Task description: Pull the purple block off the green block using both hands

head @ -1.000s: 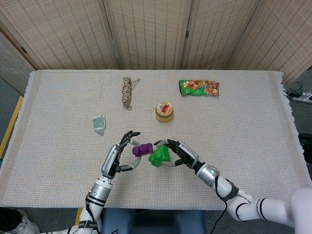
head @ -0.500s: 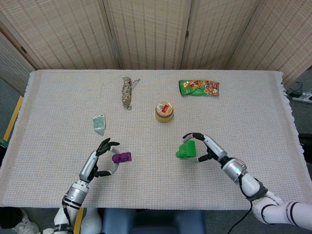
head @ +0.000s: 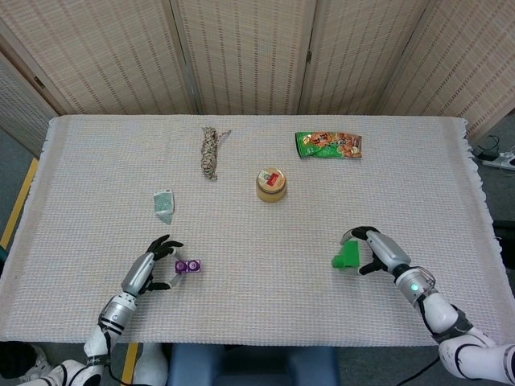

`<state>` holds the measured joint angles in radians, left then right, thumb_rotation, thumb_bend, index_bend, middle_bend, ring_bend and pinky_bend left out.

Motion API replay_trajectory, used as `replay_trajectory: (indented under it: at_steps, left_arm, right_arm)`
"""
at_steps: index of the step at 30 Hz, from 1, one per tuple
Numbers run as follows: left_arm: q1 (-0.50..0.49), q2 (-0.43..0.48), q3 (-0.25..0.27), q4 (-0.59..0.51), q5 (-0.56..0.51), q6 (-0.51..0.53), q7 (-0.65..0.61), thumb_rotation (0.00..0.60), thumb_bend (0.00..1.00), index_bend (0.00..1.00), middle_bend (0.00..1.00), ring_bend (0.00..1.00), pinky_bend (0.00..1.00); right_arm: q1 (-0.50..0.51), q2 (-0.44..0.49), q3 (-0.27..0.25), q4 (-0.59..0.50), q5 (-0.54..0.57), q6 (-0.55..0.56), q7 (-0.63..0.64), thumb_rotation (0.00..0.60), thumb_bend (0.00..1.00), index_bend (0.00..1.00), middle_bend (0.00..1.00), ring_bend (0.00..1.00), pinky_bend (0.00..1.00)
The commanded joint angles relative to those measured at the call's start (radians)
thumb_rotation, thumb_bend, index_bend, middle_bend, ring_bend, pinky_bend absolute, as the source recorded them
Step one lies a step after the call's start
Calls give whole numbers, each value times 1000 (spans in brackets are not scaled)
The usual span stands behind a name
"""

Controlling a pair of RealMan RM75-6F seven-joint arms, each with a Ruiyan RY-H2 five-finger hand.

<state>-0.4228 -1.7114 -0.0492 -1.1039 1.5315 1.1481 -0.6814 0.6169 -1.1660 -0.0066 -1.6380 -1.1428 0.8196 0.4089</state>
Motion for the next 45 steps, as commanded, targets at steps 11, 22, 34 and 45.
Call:
replay_trajectory:
  at_steps: [11, 22, 34, 45]
  left_arm:
    - [-53, -135, 51, 320, 49, -20, -218, 600, 577, 518, 195, 0, 0]
    - [-58, -102, 46, 259, 39, 3, -129, 600, 418, 0, 1, 0, 0]
    - [68, 252, 61, -122, 30, 211, 411, 600, 425, 6, 0, 0, 0]
    - [272, 517, 64, -596, -206, 395, 1027, 600, 425, 0, 0, 0, 0]
  right_arm:
    - [-14, -41, 34, 107, -12, -106, 22, 600, 293, 602, 135, 38, 0]
    - [-39, 25, 33, 90, -193, -105, 147, 600, 295, 0, 0, 0, 0]
    - [-269, 4, 55, 139, -381, 461, -220, 600, 294, 0, 0, 0, 0]
    - [-471, -134, 55, 10, -261, 756, -788, 600, 294, 0, 0, 0, 0]
